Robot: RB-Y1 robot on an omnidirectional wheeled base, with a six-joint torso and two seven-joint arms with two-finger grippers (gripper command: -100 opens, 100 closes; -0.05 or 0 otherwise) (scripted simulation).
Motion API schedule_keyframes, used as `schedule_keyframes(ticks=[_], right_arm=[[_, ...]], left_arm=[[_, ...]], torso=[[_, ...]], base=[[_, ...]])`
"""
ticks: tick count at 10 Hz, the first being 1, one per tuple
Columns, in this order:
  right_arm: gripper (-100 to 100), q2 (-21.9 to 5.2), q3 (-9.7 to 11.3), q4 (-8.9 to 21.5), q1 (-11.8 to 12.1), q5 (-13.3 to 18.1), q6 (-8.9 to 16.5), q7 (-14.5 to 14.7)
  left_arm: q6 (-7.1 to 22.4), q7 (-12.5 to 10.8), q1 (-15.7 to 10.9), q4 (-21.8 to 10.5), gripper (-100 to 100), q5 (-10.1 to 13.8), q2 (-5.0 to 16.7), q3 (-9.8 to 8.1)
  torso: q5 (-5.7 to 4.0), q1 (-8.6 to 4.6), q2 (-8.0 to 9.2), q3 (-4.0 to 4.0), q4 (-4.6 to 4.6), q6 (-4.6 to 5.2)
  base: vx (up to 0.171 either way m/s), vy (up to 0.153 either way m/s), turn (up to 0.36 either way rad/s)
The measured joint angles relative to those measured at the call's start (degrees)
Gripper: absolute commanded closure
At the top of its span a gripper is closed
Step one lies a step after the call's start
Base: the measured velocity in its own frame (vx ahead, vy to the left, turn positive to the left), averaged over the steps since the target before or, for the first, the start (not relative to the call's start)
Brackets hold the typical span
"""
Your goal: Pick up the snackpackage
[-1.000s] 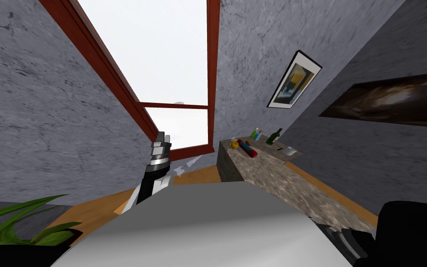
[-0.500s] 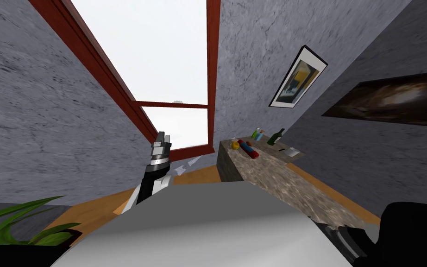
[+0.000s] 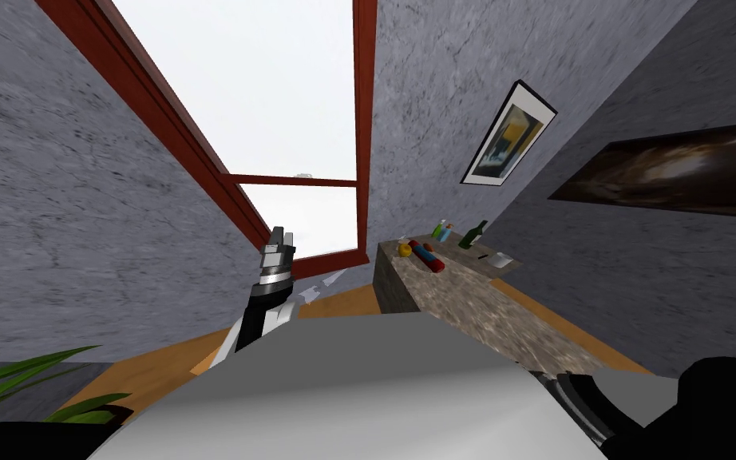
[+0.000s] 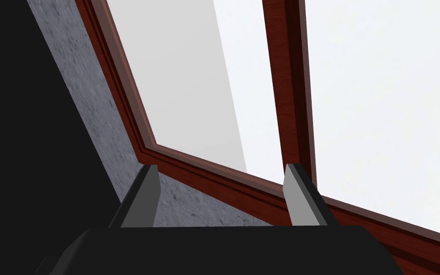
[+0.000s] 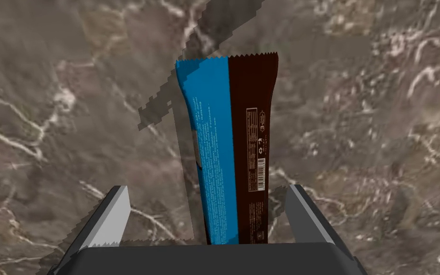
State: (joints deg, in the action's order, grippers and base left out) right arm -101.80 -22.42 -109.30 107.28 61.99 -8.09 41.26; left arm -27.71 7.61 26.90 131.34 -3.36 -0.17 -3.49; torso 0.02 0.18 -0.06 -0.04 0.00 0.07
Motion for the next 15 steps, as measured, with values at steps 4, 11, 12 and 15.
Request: schedule_keyframes(ticks=[4,11,12,15], right_arm=[[-100,-4.17,1.57,0.20,-0.42,0.37,2.91,-2.49],[0,-4.45,2.81,0.34,-1.63,-0.40,2.99,-1.82],[100,-4.45,2.81,0.34,-1.63,-0.40,2.99,-1.82],[100,-0.34,0.80,0.07,-0.56,-0.26,0.51,0.09]], left_arm=[[0.00,0.00,0.00,0.00,0,0.00,0.00,0.00],[0.00,0.00,0.00,0.00,0,0.00,0.00,0.00],[0.00,0.00,0.00,0.00,0,0.00,0.00,0.00],[0.00,0.00,0.00,0.00,0,0.00,0.00,0.00]], torso=[[-0.36,-0.05,-0.04,0.01,0.06,-0.09],[-0.41,-0.10,-0.07,0.00,0.07,-0.09],[-0.41,-0.10,-0.07,0.00,0.07,-0.09],[-0.41,-0.13,0.01,0.04,0.08,-0.06]], base=[[0.003,0.004,-0.015],[0.000,0.000,0.003],[-0.015,-0.015,0.014],[-0.011,-0.011,0.038]])
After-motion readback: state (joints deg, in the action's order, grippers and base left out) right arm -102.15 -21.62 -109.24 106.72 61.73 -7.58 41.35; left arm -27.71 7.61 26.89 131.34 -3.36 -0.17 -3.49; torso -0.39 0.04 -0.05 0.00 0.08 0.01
